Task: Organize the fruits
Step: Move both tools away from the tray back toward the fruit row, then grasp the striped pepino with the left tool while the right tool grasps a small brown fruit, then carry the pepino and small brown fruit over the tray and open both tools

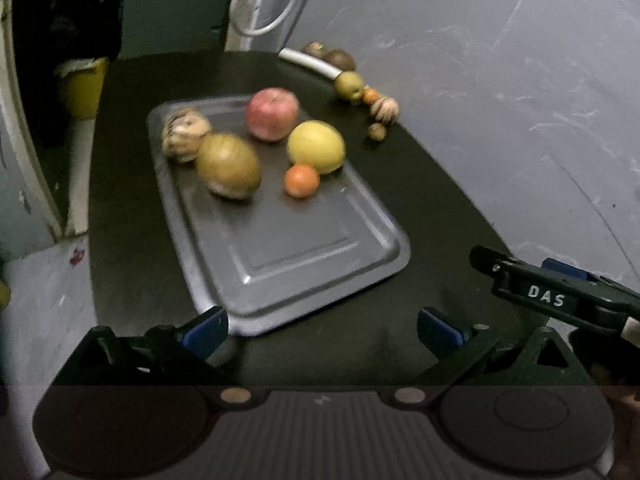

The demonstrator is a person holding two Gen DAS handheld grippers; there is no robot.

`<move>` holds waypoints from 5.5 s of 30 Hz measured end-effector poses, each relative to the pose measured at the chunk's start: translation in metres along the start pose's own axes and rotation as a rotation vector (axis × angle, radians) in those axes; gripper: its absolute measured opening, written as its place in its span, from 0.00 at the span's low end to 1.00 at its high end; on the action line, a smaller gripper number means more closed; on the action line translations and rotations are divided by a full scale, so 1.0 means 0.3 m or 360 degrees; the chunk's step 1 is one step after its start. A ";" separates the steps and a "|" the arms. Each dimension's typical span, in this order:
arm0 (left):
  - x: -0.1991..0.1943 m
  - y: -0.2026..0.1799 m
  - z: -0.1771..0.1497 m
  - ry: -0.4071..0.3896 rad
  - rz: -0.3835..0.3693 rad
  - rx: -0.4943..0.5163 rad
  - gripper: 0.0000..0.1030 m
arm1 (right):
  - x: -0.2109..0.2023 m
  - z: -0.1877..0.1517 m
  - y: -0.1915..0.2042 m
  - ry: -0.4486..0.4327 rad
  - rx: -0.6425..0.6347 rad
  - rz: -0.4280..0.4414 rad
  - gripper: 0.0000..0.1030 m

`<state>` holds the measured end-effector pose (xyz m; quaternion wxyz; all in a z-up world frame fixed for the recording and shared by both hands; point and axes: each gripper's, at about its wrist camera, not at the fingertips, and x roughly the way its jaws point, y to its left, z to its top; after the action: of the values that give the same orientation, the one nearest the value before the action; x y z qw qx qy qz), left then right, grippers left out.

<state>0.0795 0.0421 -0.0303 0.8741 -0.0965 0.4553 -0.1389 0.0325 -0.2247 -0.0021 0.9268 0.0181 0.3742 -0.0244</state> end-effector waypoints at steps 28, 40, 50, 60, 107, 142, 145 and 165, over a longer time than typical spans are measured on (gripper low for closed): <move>0.470 -0.127 0.643 -0.0011 0.0020 0.0001 1.00 | 0.465 0.205 0.022 -0.0162 -0.0393 0.0231 0.93; 0.772 -0.224 0.851 0.0142 -0.0142 0.0254 0.99 | 0.711 0.328 0.063 -0.0017 -0.0208 0.0361 0.69; 0.932 -0.309 0.887 0.0249 -0.0130 0.0482 0.93 | 0.765 0.328 0.085 -0.0048 -0.0252 0.0343 0.44; 1.004 -0.338 0.892 0.0240 -0.0156 0.0503 0.82 | 0.729 0.282 0.059 -0.0119 -0.0277 0.0359 0.28; 0.562 -0.238 0.539 0.0197 -0.0205 0.0290 0.52 | 0.506 0.247 0.107 -0.0129 -0.0266 0.0293 0.27; 0.166 0.241 0.198 0.0049 0.0144 -0.0149 0.52 | 0.311 0.118 0.492 -0.0103 -0.0663 0.0589 0.27; 0.172 0.251 0.209 0.0033 0.0155 -0.0173 0.52 | 0.327 0.132 0.502 -0.0100 -0.0694 0.0600 0.27; 0.201 0.234 0.224 -0.0003 0.0225 -0.0145 0.52 | 0.399 0.154 0.492 -0.0025 -0.0611 0.0616 0.27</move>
<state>0.1787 0.0912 -0.0593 0.8769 -0.1041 0.4660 -0.0560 0.1593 -0.0835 -0.0496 0.9036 -0.0869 0.3545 0.2244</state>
